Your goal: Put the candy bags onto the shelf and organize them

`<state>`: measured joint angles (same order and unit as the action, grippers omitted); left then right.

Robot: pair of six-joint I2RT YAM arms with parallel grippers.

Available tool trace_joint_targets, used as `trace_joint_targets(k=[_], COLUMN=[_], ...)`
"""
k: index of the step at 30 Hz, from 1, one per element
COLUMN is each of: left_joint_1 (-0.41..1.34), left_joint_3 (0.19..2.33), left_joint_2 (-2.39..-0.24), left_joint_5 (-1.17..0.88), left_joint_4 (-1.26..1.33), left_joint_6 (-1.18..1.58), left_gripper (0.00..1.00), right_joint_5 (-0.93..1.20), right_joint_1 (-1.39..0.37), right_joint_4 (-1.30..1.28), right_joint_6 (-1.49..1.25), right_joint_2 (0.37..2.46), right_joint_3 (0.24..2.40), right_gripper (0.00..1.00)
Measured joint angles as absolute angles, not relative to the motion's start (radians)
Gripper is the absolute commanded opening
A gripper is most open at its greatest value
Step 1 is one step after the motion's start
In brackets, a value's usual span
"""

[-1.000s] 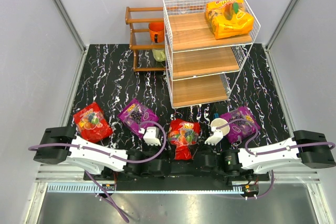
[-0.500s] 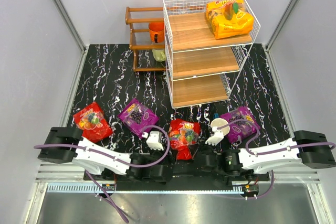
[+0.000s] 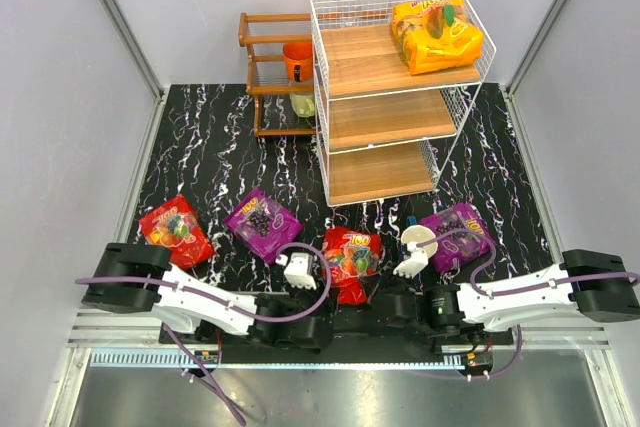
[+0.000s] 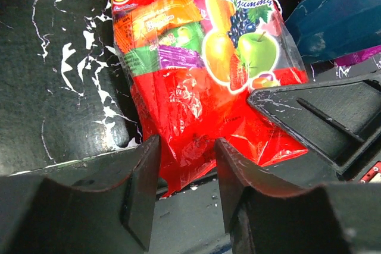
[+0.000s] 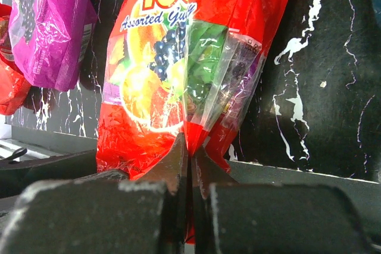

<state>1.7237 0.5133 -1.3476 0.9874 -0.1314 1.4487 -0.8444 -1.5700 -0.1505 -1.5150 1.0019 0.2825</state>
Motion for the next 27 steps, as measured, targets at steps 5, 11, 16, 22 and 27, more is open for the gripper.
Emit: trace_joint_targets(k=[5, 11, 16, 22, 27], left_joint_1=[1.724, 1.724, 1.734, 1.754, 1.759], left_joint_3=[0.513, 0.517, 0.595, 0.702, 0.741], left_joint_2=[-1.377, -1.378, -1.373, -1.309, -1.224], left_joint_5=[0.988, 0.989, 1.026, 1.102, 1.153], left_joint_4=[-0.097, -0.079, -0.15, -0.203, -0.164], left_joint_6=[1.441, 1.395, 1.24, 1.034, 0.881], left_gripper=[0.0, 0.0, 0.0, 0.0, 0.0], right_joint_5=[-0.844, -0.842, -0.84, -0.906, -0.935], right_joint_1=[-1.569, -1.568, -1.567, -1.563, -1.563], right_joint_4=[-0.151, -0.171, -0.368, -0.53, -0.562], right_joint_6=[-1.516, -1.477, -1.338, -1.152, -1.025], right_joint_2=[1.002, 1.002, 1.002, 0.934, 0.831], right_joint_3=[0.282, 0.295, 0.455, 0.653, 0.724], right_gripper=[0.0, 0.0, 0.0, 0.0, 0.0])
